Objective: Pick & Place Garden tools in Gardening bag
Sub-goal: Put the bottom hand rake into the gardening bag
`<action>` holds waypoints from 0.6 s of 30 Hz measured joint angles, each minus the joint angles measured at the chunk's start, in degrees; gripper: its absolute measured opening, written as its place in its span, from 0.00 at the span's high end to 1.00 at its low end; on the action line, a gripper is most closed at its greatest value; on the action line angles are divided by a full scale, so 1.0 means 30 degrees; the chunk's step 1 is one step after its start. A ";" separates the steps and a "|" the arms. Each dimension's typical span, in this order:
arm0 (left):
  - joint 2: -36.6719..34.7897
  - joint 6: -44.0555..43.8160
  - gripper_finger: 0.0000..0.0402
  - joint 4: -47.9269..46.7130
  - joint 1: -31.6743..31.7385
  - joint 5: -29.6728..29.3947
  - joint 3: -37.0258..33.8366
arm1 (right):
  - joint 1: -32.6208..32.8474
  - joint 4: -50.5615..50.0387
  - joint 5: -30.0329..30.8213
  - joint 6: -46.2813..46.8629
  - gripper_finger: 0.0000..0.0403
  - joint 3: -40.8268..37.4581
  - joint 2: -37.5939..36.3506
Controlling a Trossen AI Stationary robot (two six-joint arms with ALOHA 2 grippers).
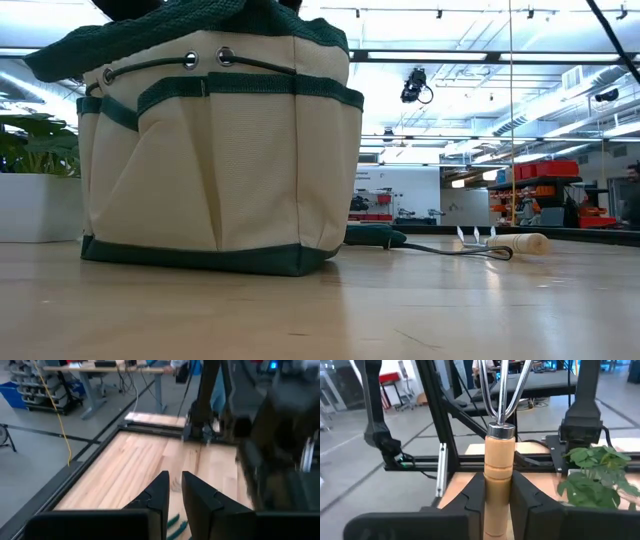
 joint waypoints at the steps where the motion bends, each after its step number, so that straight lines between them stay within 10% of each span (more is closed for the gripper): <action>1: -0.0175 0.0064 0.86 0.0084 0.0000 -0.0057 -0.0006 | -0.0061 0.0118 0.0007 -0.0290 0.89 0.0137 0.0215; 18: -0.0973 0.0616 0.86 0.0629 -0.0204 -0.0058 -0.0015 | -0.1209 0.0444 0.0561 -0.1178 0.89 0.0186 0.1331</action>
